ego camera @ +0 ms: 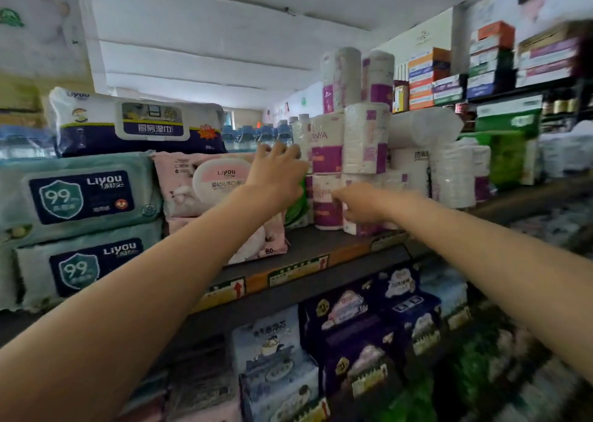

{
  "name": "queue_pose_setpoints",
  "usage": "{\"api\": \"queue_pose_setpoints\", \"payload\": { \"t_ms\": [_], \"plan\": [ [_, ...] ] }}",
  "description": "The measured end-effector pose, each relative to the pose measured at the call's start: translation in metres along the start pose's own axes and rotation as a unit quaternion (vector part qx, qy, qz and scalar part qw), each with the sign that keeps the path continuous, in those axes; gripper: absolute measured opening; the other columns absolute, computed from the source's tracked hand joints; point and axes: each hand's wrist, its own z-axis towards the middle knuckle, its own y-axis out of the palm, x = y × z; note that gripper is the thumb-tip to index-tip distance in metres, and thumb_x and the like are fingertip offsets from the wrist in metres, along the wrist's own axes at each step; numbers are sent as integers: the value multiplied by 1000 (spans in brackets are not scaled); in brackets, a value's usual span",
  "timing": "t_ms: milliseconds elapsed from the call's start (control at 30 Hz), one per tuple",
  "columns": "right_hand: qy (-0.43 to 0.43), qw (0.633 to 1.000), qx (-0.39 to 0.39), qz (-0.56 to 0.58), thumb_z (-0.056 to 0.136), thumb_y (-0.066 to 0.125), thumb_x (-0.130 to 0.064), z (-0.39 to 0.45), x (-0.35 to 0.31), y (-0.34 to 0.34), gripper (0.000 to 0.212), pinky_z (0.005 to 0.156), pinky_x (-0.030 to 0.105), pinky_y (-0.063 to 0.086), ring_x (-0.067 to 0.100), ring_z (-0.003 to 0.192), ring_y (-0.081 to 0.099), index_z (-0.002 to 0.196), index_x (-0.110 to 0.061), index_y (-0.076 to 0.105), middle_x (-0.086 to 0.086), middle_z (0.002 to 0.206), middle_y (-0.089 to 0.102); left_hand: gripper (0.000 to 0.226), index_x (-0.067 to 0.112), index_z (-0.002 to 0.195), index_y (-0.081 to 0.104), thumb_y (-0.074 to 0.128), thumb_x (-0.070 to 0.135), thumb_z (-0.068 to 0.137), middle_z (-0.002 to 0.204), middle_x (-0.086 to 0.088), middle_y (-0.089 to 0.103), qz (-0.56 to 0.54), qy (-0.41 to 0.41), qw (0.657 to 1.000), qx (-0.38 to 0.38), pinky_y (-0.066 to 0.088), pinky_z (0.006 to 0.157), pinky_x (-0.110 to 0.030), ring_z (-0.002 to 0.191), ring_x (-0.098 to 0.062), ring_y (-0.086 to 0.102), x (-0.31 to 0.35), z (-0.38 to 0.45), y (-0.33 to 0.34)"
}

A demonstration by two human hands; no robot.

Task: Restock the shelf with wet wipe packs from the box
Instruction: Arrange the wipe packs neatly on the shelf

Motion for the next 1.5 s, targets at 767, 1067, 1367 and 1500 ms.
{"api": "queue_pose_setpoints", "payload": {
  "t_ms": [767,1067,1367,1500],
  "plan": [
    [548,767,-268,197,92,45,-15,-660,43,127,14,51,17,53,24,69,67,89,-14,58,3,80,67,26,18,109,61,44,26,90,117,-7,54,-243,545,797,-97,30,98,-40,113,-27,51,467,-299,-64],
    [630,658,-328,250,92,49,-14,-889,21,240,17,64,29,44,11,59,48,75,-17,50,-1,69,50,30,21,116,56,43,25,90,124,-4,53,-226,647,696,-212,29,99,-40,116,-26,51,659,-448,-89],
    [636,607,-297,374,92,49,-13,-962,-13,428,25,87,42,49,34,100,59,105,4,61,20,108,62,33,20,121,56,43,16,91,126,0,59,-281,576,687,-342,31,100,-34,117,-23,53,743,-542,-18],
    [586,664,-332,325,90,54,-16,-955,-14,485,40,96,39,42,35,115,50,127,-5,45,18,126,49,32,18,119,58,44,12,90,122,0,60,-322,546,688,-355,32,97,-31,111,-22,57,765,-561,19]
  ]
}}
